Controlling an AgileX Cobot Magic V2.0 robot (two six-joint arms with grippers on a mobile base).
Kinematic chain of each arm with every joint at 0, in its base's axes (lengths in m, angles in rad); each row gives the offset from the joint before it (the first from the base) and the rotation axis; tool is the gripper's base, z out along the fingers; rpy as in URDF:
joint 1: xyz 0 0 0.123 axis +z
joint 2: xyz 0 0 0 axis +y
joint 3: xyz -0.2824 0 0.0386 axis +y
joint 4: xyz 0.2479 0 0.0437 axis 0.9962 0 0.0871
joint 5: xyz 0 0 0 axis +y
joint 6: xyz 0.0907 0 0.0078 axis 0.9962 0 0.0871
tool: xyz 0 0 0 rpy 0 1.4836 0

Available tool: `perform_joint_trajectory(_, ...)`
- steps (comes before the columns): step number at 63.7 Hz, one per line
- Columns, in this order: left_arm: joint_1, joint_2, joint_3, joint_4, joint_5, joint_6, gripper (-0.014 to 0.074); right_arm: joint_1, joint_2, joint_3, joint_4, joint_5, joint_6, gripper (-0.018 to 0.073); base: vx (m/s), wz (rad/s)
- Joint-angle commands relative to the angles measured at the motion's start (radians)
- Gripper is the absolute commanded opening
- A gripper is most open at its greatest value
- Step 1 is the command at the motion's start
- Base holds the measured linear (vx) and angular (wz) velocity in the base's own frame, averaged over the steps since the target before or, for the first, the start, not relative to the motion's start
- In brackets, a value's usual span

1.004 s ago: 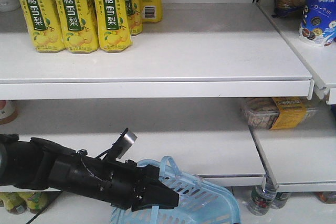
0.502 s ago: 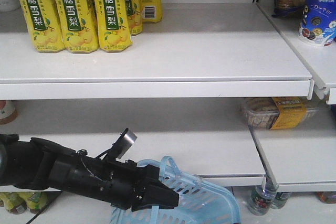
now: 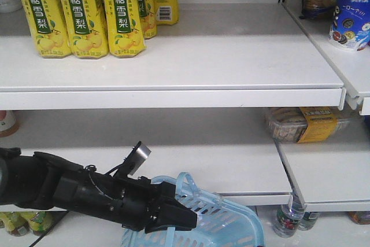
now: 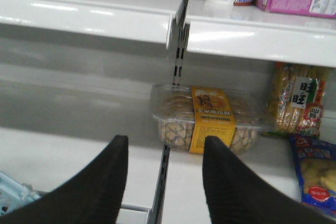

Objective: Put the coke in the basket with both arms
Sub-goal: 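Withdraw the right gripper away from the basket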

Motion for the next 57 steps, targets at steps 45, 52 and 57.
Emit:
perform_joint_trajectory(45,-0.002,-0.047,-0.023,-0.127,0.118,0.008,-0.0006,-0.002,0.014,-0.008,0.020,-0.174,0.010,-0.0009,0.00,0.00)
perform_joint_trajectory(52,-0.002,-0.047,-0.023,-0.127,0.118,0.008,-0.0006,-0.002,0.014,-0.008,0.020,-0.171,0.010,-0.0009,0.00,0.00)
perform_joint_trajectory(57,-0.002,-0.047,-0.023,-0.127,0.118,0.008,-0.0006,-0.002,0.014,-0.008,0.020,-0.171,0.010,-0.0009,0.00,0.00)
